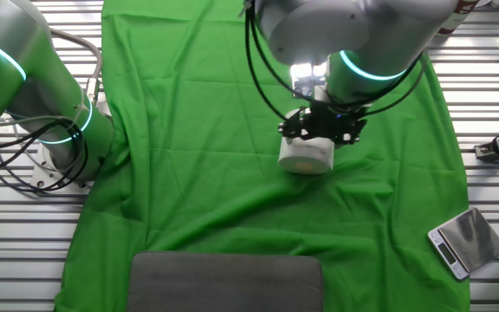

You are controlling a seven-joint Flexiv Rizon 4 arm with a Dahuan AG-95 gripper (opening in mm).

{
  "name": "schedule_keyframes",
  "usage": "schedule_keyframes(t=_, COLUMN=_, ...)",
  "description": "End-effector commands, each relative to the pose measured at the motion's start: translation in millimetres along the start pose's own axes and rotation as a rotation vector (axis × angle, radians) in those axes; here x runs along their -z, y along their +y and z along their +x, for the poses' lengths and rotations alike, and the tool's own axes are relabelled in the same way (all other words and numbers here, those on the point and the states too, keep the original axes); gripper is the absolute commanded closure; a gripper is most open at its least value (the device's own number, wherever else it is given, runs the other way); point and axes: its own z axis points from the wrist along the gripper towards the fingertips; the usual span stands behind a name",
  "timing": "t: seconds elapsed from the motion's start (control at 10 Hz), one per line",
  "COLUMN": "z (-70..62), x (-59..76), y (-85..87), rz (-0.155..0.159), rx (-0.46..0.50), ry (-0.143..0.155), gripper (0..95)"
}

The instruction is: Put the toilet paper on its holder

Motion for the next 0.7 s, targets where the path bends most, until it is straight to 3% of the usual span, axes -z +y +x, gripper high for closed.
schedule_keyframes(t=0.1, z=0.2, x=-2.4, y=0.8, rz=0.005, rx=-0.004, ry=0.002, gripper=0.0)
schedule_keyframes(t=0.5, z=-1.6, x=-8.7, y=2.7, rz=0.016, rx=-0.01, ry=-0.007, gripper=0.0)
schedule_keyframes(t=0.6, z=-2.1, x=-10.1, y=2.9, rz=0.016, rx=-0.015, ry=-0.011, gripper=19.0)
schedule_keyframes(t=0.7, z=-2.3, x=-10.9, y=2.9, rz=0.017, rx=-0.021, ry=-0.01, gripper=19.0)
